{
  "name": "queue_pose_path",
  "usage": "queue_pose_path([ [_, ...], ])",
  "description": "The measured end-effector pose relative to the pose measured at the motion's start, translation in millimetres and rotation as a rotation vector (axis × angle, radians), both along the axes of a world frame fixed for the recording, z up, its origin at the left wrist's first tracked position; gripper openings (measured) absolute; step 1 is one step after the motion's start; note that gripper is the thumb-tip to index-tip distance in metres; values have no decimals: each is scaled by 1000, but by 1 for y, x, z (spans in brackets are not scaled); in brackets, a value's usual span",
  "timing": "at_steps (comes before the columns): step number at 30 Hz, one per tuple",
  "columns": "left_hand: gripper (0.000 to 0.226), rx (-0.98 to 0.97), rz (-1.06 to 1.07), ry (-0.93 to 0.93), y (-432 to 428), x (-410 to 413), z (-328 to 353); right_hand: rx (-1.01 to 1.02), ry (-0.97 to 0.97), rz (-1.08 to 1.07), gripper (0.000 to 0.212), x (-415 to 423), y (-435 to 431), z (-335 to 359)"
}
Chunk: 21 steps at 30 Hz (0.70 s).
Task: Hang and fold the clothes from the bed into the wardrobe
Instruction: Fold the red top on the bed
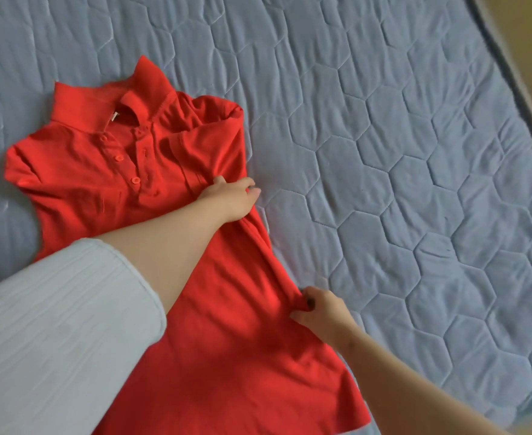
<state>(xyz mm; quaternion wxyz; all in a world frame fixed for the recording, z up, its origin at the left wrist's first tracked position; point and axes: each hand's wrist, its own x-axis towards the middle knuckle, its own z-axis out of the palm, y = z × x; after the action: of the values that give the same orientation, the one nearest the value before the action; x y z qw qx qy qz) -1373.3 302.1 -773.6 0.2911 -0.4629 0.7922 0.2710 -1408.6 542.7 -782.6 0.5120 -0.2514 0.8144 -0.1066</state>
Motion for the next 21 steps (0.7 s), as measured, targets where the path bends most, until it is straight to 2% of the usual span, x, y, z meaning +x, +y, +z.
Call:
queue_pose_path([
  [2,46,-28,67,-6,2,-4,-1,-14,-13,4,12,4,8,3],
  [4,48,-58,143,10,0,-7,-1,-61,-36,-8,12,9,10,6],
  [5,50,-73,186,36,-1,-7,0,-96,-63,-32,19,12,10,9],
  [7,53,-100,315,152,-1,-1,2,-150,-144,-89,51,20,7,17],
  [9,52,-116,525,314,2,9,6,-188,-203,-89,66,33,4,26],
  [13,26,-210,970,565,-3,38,18,-223,-293,10,78,66,-2,40],
  [15,39,-234,1147,650,-14,57,23,-208,-339,70,87,83,-8,45],
  [17,40,-240,1275,695,-27,80,27,-190,-383,122,93,100,-17,51],
  [20,22,-220,1376,747,-46,122,35,-179,-430,167,95,128,-34,56],
  [21,22,-210,1388,772,-53,136,36,-177,-434,183,96,138,-40,57],
])
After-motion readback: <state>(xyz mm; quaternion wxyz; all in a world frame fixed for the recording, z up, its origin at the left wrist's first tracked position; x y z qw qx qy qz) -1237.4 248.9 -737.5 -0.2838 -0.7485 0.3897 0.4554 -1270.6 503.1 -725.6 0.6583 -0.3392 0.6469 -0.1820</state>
